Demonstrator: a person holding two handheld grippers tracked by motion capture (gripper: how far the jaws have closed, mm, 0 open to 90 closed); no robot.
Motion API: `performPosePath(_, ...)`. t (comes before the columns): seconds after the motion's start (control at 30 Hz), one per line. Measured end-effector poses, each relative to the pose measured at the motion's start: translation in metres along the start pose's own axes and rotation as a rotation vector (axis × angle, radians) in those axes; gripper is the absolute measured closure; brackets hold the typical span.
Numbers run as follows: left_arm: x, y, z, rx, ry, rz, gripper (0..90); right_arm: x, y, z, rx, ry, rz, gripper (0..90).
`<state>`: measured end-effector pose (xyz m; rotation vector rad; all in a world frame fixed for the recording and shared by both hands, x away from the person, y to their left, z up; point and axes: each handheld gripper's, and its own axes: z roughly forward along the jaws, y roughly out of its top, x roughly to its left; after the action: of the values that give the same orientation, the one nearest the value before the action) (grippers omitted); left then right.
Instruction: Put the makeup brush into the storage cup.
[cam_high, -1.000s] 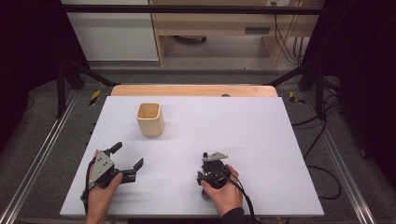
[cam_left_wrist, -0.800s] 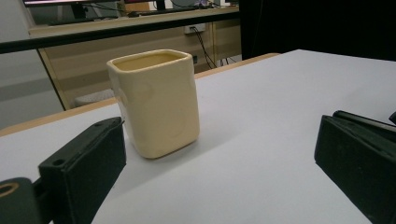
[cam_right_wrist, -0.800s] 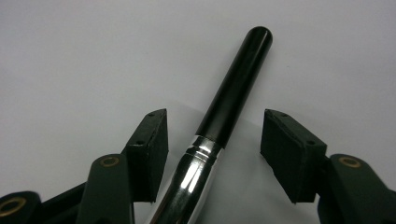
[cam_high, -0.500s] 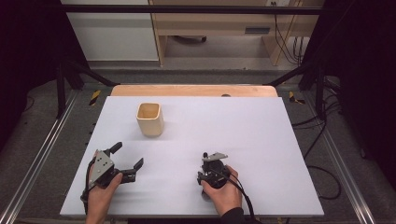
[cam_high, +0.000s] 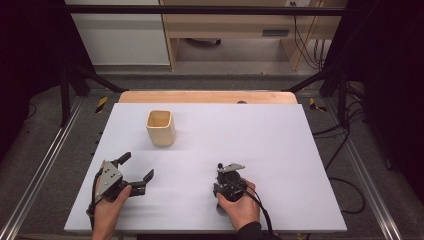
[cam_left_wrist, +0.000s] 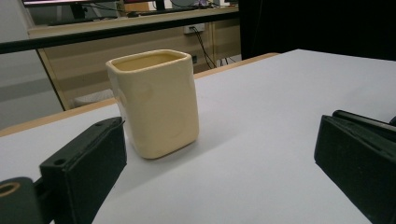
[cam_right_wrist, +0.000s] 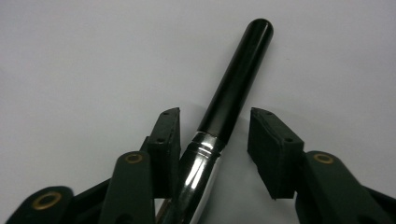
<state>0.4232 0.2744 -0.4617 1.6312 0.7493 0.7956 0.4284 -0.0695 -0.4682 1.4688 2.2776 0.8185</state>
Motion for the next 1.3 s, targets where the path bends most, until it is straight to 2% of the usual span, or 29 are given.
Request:
performPosePath(0.4, -0.001, 0.003, -0.002, -0.011, -0.004, -0.006, 2.0, -0.008, 0.005, 0.0, 0.008, 0.044, 0.018, 73.0)
performPosePath(0.53, -0.004, 0.007, -0.005, -0.022, -0.009, 0.002, 2.0, -0.013, 0.007, 0.0, 0.019, 0.068, 0.002, 73.4)
performPosePath(0.57, -0.004, 0.007, -0.006, -0.022, -0.008, 0.004, 2.0, -0.016, 0.009, 0.001, 0.017, 0.076, -0.015, 73.5)
performPosePath(0.63, -0.004, 0.008, -0.007, -0.025, -0.006, 0.002, 2.0, -0.017, 0.01, 0.001, 0.02, 0.083, -0.014, 73.5)
performPosePath(0.77, -0.005, 0.009, -0.008, -0.016, 0.006, 0.013, 2.1, -0.026, 0.015, -0.001, 0.012, 0.103, -0.041, 73.7)
performPosePath(0.83, -0.008, 0.009, -0.009, 0.005, 0.048, 0.041, 1.8, -0.035, 0.02, -0.005, 0.0, 0.107, -0.079, 73.7)
performPosePath(0.9, -0.009, 0.009, -0.009, 0.012, 0.056, 0.052, 1.6, -0.037, 0.023, -0.007, -0.004, 0.107, -0.092, 73.7)
performPosePath(0.93, -0.01, 0.009, -0.009, 0.028, 0.058, 0.07, 1.4, -0.043, 0.028, -0.011, -0.008, 0.112, -0.118, 73.7)
performPosePath(0.97, -0.01, 0.01, -0.007, 0.035, 0.055, 0.072, 1.4, -0.043, 0.028, -0.011, -0.008, 0.112, -0.118, 73.7)
performPosePath(1.0, -0.012, 0.013, -0.005, 0.05, 0.053, 0.091, 1.4, -0.049, 0.034, -0.013, -0.024, 0.134, -0.162, 73.7)
performPosePath(1.03, -0.012, 0.015, -0.004, 0.057, 0.05, 0.093, 1.4, -0.053, 0.038, -0.013, -0.023, 0.128, -0.185, 73.7)
performPosePath(1.1, -0.013, 0.018, -0.002, 0.065, 0.044, 0.102, 1.5, -0.059, 0.046, -0.015, -0.022, 0.146, -0.234, 73.7)
performPosePath(1.13, -0.014, 0.022, -0.001, 0.075, 0.04, 0.12, 1.5, -0.059, 0.046, -0.015, -0.022, 0.146, -0.234, 73.7)
performPosePath(1.17, -0.016, 0.025, 0.0, 0.086, 0.035, 0.143, 1.5, -0.065, 0.054, -0.016, -0.024, 0.14, -0.289, 73.7)
performPosePath(1.23, -0.019, 0.031, 0.002, 0.099, 0.018, 0.173, 1.5, -0.068, 0.062, -0.019, -0.029, 0.145, -0.318, 73.7)
performPosePath(1.3, -0.025, 0.04, 0.008, 0.119, -0.018, 0.204, 1.4, -0.071, 0.069, -0.023, -0.032, 0.147, -0.376, 73.7)
